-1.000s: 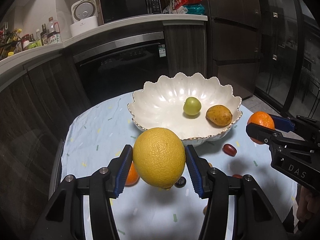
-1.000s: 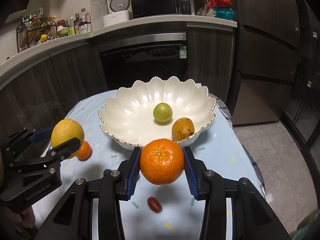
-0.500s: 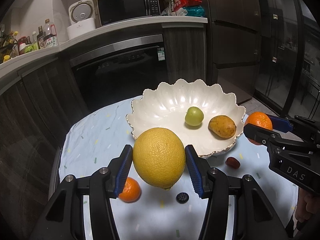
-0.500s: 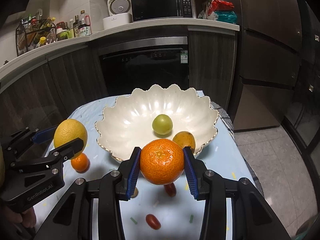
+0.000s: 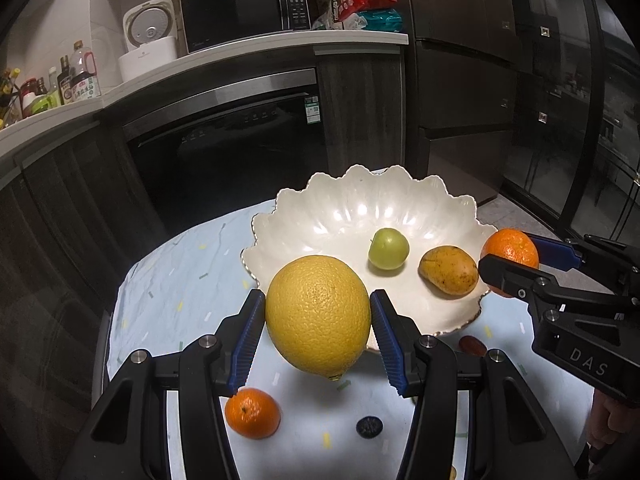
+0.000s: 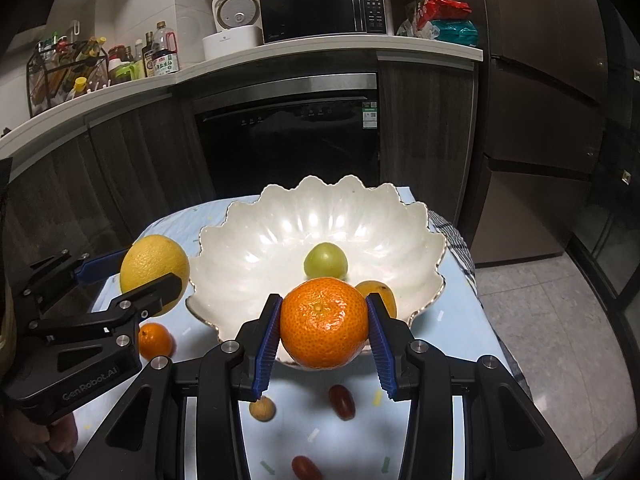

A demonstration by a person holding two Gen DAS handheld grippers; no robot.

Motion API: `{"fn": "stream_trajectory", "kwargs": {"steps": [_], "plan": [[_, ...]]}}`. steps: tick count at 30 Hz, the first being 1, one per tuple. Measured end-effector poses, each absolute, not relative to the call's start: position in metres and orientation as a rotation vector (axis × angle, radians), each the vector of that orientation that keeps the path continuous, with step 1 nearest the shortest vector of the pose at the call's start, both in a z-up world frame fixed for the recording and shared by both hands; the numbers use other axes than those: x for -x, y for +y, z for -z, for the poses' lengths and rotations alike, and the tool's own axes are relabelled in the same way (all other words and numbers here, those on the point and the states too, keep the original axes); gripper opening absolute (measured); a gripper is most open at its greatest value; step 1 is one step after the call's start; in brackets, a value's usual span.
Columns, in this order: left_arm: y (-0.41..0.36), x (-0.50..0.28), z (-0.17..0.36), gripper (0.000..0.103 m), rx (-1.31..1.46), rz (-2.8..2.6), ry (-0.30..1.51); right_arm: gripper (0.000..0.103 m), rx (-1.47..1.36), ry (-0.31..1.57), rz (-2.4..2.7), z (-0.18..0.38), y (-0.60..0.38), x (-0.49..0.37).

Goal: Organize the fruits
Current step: 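Lift the lemon and mandarin and carry both over the white bowl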

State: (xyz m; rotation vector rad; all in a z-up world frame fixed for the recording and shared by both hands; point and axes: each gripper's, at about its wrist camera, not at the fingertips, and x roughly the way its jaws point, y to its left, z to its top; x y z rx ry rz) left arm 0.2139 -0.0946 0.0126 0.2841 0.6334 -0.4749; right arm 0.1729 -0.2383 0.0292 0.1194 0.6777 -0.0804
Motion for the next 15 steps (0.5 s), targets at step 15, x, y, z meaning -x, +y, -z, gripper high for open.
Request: {"fn": "stream_trajectory", "kwargs": {"steps": [15], "plan": [[-0.105,-0.241,-0.002,0.053,-0.295,0.515,0.662,0.043,-0.119,0.700,0.069,-0.021,-0.237,-0.194]]}}
